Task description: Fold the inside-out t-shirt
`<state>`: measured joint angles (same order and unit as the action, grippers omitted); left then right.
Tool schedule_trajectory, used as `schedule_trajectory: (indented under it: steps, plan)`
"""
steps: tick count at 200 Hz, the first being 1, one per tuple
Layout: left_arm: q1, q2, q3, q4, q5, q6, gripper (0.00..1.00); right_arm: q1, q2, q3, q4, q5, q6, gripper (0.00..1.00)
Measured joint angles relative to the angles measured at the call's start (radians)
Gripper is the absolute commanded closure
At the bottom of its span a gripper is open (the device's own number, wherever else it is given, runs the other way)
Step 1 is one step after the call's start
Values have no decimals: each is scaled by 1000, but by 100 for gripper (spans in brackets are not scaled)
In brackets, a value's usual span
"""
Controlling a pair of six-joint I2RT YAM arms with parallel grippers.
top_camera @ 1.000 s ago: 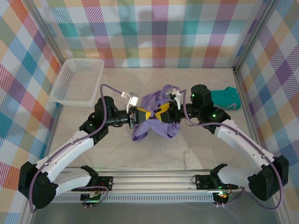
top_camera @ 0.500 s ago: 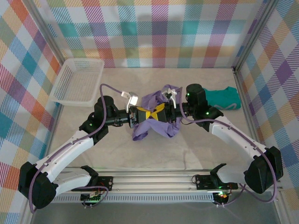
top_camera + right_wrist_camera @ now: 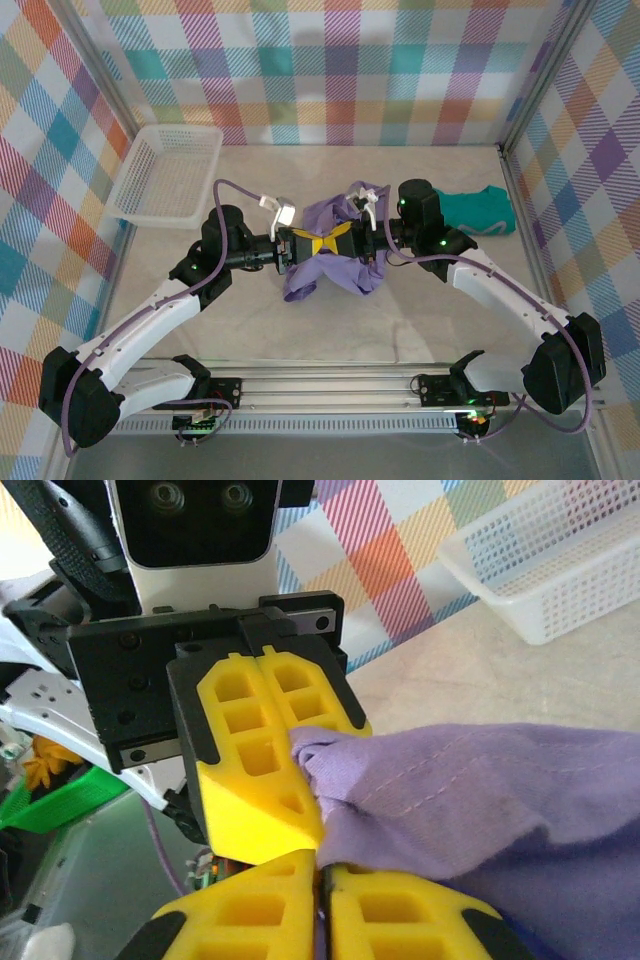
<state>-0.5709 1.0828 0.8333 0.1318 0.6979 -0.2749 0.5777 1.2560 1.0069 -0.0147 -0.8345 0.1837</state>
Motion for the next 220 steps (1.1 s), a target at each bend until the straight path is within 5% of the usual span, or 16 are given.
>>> schedule_trajectory:
  steps: [29, 135, 220]
  plan:
    - [0, 0, 0, -1, -1, 0, 99, 0, 0, -2, -1, 31, 18, 100]
    - [0, -21, 0, -52, -30, 30, 65, -29, -15, -1, -20, 29, 63, 100]
    - [-16, 38, 2, -127, -74, 100, 54, -29, -19, 183, -297, 52, -21, 100]
